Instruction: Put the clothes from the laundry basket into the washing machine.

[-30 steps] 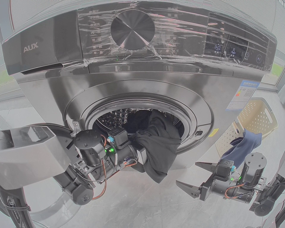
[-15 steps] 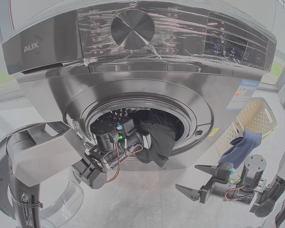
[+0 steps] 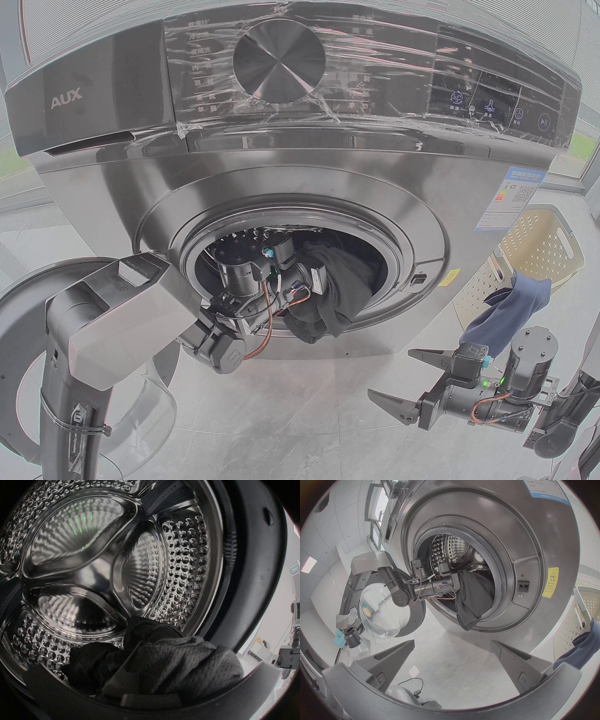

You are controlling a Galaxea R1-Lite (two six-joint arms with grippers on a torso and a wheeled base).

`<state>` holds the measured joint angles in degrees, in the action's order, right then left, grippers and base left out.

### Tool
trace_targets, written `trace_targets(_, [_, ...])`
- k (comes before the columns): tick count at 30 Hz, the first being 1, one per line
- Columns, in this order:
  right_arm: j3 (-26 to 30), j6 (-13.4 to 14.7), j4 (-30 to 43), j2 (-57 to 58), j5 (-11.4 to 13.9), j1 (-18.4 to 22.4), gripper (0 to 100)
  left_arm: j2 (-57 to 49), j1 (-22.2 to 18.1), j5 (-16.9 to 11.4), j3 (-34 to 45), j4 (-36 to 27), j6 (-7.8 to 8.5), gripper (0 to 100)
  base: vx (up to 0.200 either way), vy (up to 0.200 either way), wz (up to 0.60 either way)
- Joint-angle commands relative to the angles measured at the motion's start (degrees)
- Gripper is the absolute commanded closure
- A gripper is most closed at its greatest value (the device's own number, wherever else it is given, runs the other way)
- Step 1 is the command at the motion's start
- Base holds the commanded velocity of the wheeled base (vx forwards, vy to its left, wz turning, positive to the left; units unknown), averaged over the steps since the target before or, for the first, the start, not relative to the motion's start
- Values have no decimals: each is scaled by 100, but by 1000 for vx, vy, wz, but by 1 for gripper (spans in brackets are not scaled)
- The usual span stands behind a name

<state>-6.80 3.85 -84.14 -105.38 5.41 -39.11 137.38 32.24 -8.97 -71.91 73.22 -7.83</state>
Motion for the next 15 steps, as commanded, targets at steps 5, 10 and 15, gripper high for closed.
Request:
trace_targets(5, [3, 1, -6, -88, 4, 0, 0, 668, -104, 396, -1325, -598, -52, 100, 0, 0, 0])
trace_targets(10, [3, 1, -6, -97, 4, 0, 0, 791, -219, 616, -1993, -879, -149, 100, 0, 0, 0])
trace_targets(15, [3, -7, -6, -97, 4, -9, 0, 975, -324, 1029, -2327, -932, -184, 100, 0, 0, 0])
